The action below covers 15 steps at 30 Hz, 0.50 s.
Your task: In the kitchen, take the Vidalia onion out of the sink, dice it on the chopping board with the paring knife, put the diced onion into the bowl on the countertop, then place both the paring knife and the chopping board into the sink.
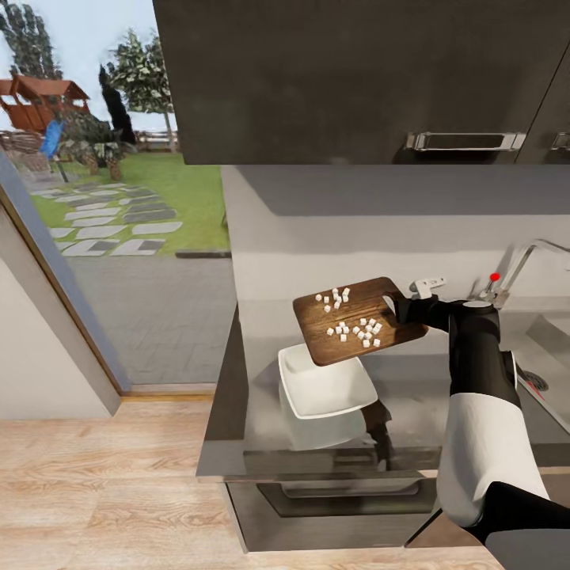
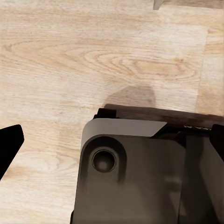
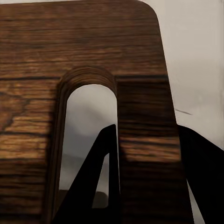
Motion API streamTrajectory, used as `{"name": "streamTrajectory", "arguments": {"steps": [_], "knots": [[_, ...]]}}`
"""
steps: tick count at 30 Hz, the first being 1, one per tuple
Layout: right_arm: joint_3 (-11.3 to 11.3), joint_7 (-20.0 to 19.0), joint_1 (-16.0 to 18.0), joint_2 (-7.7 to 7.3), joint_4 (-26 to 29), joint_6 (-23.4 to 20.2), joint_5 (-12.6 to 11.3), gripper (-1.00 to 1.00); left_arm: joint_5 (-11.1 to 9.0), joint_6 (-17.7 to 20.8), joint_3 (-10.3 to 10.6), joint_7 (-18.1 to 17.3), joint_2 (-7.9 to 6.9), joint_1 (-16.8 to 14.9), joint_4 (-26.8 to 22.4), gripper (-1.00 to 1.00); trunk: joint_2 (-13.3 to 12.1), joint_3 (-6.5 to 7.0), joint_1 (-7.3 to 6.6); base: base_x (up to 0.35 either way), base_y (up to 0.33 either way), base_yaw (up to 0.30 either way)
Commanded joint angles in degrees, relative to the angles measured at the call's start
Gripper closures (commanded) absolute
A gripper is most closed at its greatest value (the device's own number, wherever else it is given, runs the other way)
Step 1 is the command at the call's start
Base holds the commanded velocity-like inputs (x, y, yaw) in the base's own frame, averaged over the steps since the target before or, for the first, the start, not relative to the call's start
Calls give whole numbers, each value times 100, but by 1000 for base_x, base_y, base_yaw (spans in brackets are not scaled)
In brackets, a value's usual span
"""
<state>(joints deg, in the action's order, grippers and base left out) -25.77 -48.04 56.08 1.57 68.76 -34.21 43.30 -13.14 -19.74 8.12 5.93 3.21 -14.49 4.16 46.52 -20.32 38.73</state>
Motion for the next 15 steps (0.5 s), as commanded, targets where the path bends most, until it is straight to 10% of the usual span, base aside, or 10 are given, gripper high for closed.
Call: {"name": "streamTrajectory", "arguments": {"steps": [1,15], "knots": [[-17,-48,8,5,6,-11,42,100,-40,-39,49,12,4,-10,24,-100,6,-7,1,0,0,0],[17,-39,8,8,5,152,429,100,-40,-39,49,13,4,-10,24,-100,6,-7,1,0,0,0]]}}
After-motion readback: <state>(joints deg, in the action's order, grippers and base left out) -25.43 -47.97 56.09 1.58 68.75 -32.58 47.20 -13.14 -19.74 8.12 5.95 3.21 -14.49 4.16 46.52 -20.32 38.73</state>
